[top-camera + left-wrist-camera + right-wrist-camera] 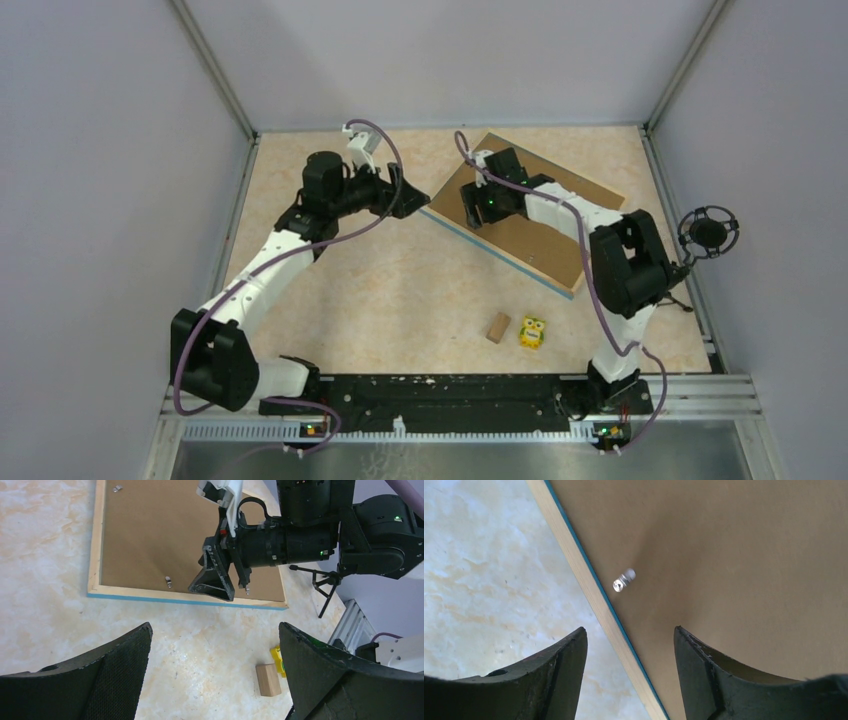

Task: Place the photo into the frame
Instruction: Move the photo frame to the center of the board.

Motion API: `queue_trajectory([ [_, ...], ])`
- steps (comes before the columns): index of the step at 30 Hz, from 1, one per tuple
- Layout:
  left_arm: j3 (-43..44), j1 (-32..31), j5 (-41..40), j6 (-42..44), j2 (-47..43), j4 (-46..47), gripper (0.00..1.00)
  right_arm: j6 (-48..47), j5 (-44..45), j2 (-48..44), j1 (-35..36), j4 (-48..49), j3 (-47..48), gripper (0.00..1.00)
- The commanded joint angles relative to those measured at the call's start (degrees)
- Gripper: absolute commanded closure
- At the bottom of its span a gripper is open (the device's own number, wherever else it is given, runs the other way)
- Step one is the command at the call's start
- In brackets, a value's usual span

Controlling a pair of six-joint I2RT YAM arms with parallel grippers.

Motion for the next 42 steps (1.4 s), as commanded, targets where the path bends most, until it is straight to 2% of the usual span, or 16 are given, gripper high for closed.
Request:
queue_trajectory([
  [1, 1.1, 0.8, -4.3, 1.3, -1.5, -1.9, 0.01, -5.6, 2.6, 5.4, 2.6, -2.6, 8.5, 0.37],
  [4, 4.1, 2.0, -14.2, -1.2, -1.6, -10.7, 0.02, -6.2, 0.7, 8.2, 4.8, -1.4, 10.9, 0.43],
  [7, 4.4, 4.5, -21.8, -4.7, -1.5, -13.7, 0.01, -5.4, -1.4, 12.2, 6.5, -2.5, 15.5, 0.45],
  [12, 3.6, 8.0, -20.3, -6.3, -1.0, -12.9, 0.01, -5.6, -0.3, 18.7, 8.9, -4.0, 22.1, 0.45],
  [17, 2.7, 10.2, -18.1, -7.7, -1.0, -11.8, 0.01, -6.1, 1.4, 23.1, 10.3, -5.4, 26.4, 0.54],
  [21, 2.6, 10.9, -17.9, -7.6, -1.1, -11.7, 0.01, -7.8, 2.5, 24.0, 11.6, -5.7, 26.8, 0.71],
  [22, 2.7, 11.2, -17.9, -7.5, -1.0, -11.6, 0.01, -8.4, 2.3, 23.8, 11.9, -5.4, 26.2, 0.77],
  [24, 2.7, 12.1, -17.4, -7.3, -0.9, -11.5, 0.01, -10.1, 1.7, 23.0, 12.6, -3.9, 24.2, 0.96],
  [25, 2.7, 12.9, -17.2, -7.4, -0.9, -11.3, 0.01, -11.1, 1.0, 22.2, 12.9, -2.3, 22.6, 1.0],
  [31, 1.4, 18.3, -16.2, -9.1, -0.8, -9.9, 0.01, -16.6, -11.2, 15.7, 14.8, 6.4, 12.8, 1.0],
  [37, -1.0, 23.7, -13.8, -11.7, 0.5, -7.4, 0.01, -22.6, -17.9, 12.8, 19.8, 11.2, 6.6, 1.0],
  [39, -1.0, 24.1, -10.9, -11.4, 2.6, -6.6, 0.01, -23.2, -21.0, 12.5, 20.7, 10.8, 6.1, 1.0],
  [42, -0.6, 24.2, -1.8, -10.9, 6.6, -3.4, 0.01, -22.5, -22.7, 11.1, 21.8, 9.9, 5.3, 1.0],
])
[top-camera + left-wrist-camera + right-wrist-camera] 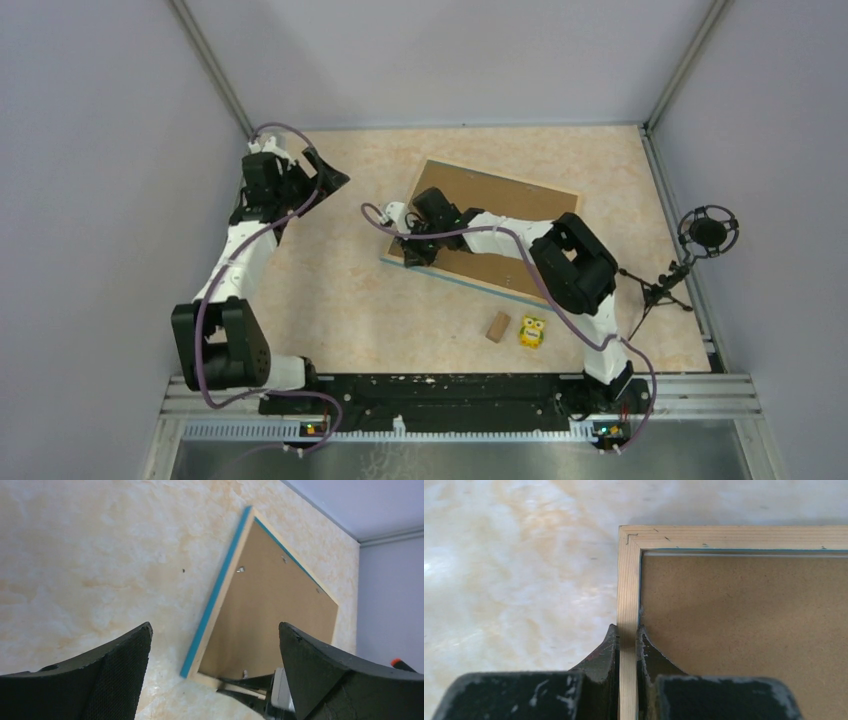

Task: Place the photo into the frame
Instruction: Move the photo frame to the center of the board.

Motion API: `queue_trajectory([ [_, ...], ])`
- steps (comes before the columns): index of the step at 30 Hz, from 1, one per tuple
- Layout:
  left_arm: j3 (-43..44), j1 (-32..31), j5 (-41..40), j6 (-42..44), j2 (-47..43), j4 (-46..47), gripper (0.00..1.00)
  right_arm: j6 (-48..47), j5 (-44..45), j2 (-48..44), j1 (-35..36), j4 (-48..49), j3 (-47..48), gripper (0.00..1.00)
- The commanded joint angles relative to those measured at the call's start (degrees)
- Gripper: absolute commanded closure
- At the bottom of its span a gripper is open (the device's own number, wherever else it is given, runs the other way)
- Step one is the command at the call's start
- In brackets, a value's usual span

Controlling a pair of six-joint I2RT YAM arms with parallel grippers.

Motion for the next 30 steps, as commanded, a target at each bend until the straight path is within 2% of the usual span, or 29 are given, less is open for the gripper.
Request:
queue_trajectory([
  [1, -0.4, -0.2, 13.5, -0.6, 5.6, 7.3, 0.01, -1.2, -7.2, -3.7, 2.5, -0.5, -1.8, 0.99],
  [3, -0.3, -0.6, 16.9, -1.4, 8.3, 8.2, 0.01, 2.6, -4.1, -6.2, 2.6, 0.1, -2.9, 0.68],
  [5, 0.2, -0.7, 19.0, -2.0, 11.1, 7.8, 0.01, 6.3, -0.1, -9.8, 2.5, 0.4, -4.4, 0.45],
  [7, 0.8, -0.8, 22.6, -3.0, 13.8, 8.2, 0.01, 10.2, 5.9, -13.9, 2.5, 0.6, -6.4, 0.3],
  [8, 1.0, -1.1, 23.9, -3.3, 14.9, 8.3, 0.01, 12.0, 7.8, -16.1, 2.3, 0.3, -7.4, 0.26],
  [13, 1.8, -3.7, 25.5, -3.5, 18.5, 7.8, 0.01, 26.0, 19.5, -26.9, -1.1, -2.9, -14.7, 0.17],
  [16, 2.8, -5.8, 26.5, -4.1, 21.7, 6.2, 0.03, 36.2, 21.9, -33.6, -7.5, -6.5, -20.9, 0.15],
  [18, 4.9, -8.1, 26.5, -1.7, 24.2, 3.2, 0.05, 40.7, 20.3, -37.1, -12.5, -9.6, -24.9, 0.12],
  [23, 10.0, -13.4, 20.1, 6.1, 26.1, -5.6, 0.04, 44.5, 13.7, -48.7, -23.2, -11.5, -35.9, 0.01],
  [27, 13.4, -15.5, 13.1, 9.9, 26.7, -11.0, 0.03, 45.2, 12.0, -54.9, -29.7, -13.3, -39.7, 0.01],
  [30, 13.8, -16.0, 9.6, 11.5, 25.4, -11.9, 0.03, 46.5, 15.9, -56.6, -32.5, -16.9, -40.0, 0.01],
])
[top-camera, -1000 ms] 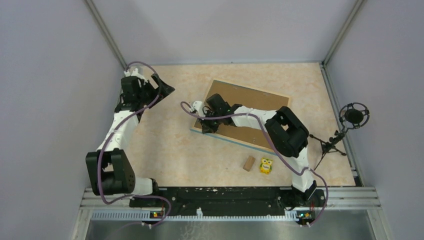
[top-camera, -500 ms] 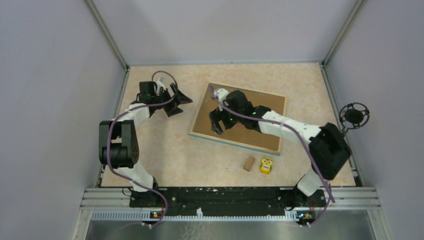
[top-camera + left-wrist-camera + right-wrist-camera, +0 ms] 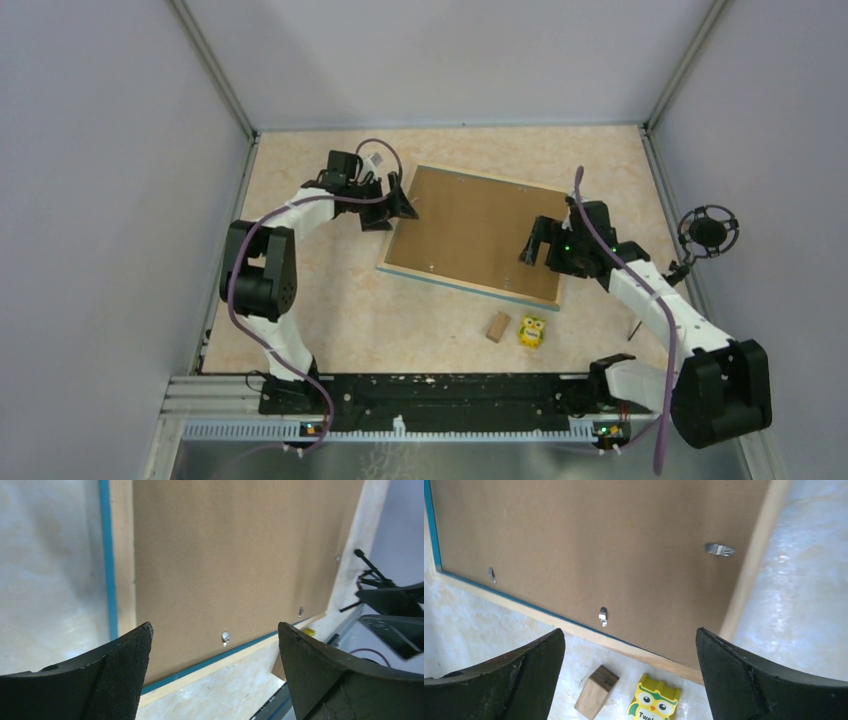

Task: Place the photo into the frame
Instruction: Move the photo frame to the center of the board, then install the photo frame at the center of the board.

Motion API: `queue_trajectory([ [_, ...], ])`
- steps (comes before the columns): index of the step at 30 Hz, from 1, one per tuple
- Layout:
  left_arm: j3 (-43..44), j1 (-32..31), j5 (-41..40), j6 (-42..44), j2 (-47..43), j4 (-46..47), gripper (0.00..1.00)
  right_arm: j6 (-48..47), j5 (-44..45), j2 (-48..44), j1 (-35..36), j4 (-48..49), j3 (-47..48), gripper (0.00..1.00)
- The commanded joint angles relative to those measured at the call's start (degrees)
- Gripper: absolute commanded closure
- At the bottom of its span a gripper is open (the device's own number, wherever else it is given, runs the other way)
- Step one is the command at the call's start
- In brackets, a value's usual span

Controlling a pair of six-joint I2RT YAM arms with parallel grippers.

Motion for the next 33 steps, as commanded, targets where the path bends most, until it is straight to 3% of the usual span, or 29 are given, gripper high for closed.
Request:
queue_trajectory([
  [1, 2.5, -0.1, -7.2, 5.3, -1.5, -3.5, 0.02, 3.4, 1.9, -3.8, -4.0, -3.0, -0.1, 0.01],
  [13, 4.0, -0.1, -2.3, 5.1, 3.1, -4.6, 0.02, 2.8, -3.4, -3.0, -8.8, 1.9, -4.9, 0.01],
  [33, 4.4, -0.2, 2.2, 2.3, 9.2, -5.0, 0.02, 2.9, -9.6, 3.3, -9.0, 11.1, -9.0, 0.01],
])
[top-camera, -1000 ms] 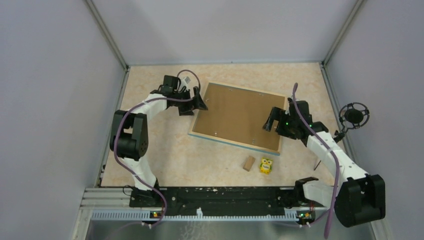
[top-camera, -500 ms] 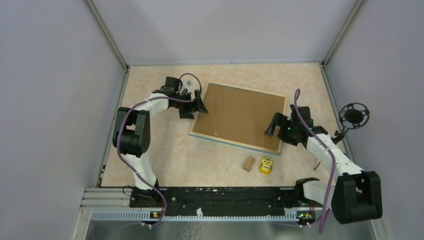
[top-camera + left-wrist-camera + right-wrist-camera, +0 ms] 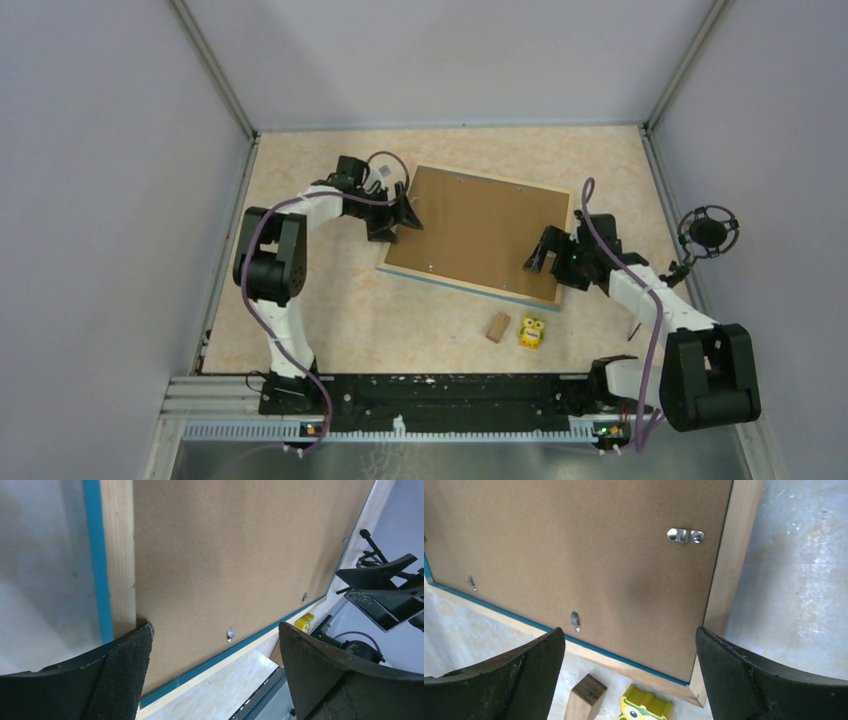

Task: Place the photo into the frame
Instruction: Install the photo frame at the center of the board.

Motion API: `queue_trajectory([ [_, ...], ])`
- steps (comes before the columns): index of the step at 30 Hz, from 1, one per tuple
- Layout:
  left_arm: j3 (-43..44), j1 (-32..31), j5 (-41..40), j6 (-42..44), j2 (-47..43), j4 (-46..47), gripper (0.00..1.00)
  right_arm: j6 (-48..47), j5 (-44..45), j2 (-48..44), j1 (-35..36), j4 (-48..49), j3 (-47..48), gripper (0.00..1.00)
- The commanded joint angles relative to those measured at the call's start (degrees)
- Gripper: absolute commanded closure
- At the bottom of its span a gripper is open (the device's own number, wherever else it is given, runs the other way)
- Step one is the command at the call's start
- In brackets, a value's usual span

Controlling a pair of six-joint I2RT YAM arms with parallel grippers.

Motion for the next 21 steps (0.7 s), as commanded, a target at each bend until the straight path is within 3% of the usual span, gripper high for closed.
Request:
queue_trajectory([
  [1, 0.7, -0.1, 0.6, -0.1, 2.8, -0.3, 0.02, 0.5, -4.0, 1.0, -0.4, 5.3, -1.6, 0.01],
  [6, 0.5, -1.0, -0.2, 0.4, 3.7, -0.1, 0.02, 0.8, -4.8, 1.1, -0.4, 7.5, -2.4, 0.01],
  [10, 1.4, -1.1, 1.5, -0.7, 4.7, -0.3, 0.02, -1.9, -1.5, 2.2, -0.4, 3.0, 0.8, 0.01],
  [17, 1.0, -0.9, -3.9, 2.5, -3.3, -0.2, 0.02, -5.8, 4.6, -3.8, -0.4, -4.9, 5.2, 0.01],
  [21, -0.6, -0.7, -6.8, 2.9, -7.0, 1.8, 0.02, -6.2, 6.9, -2.0, -0.4, -7.9, 7.4, 0.01],
])
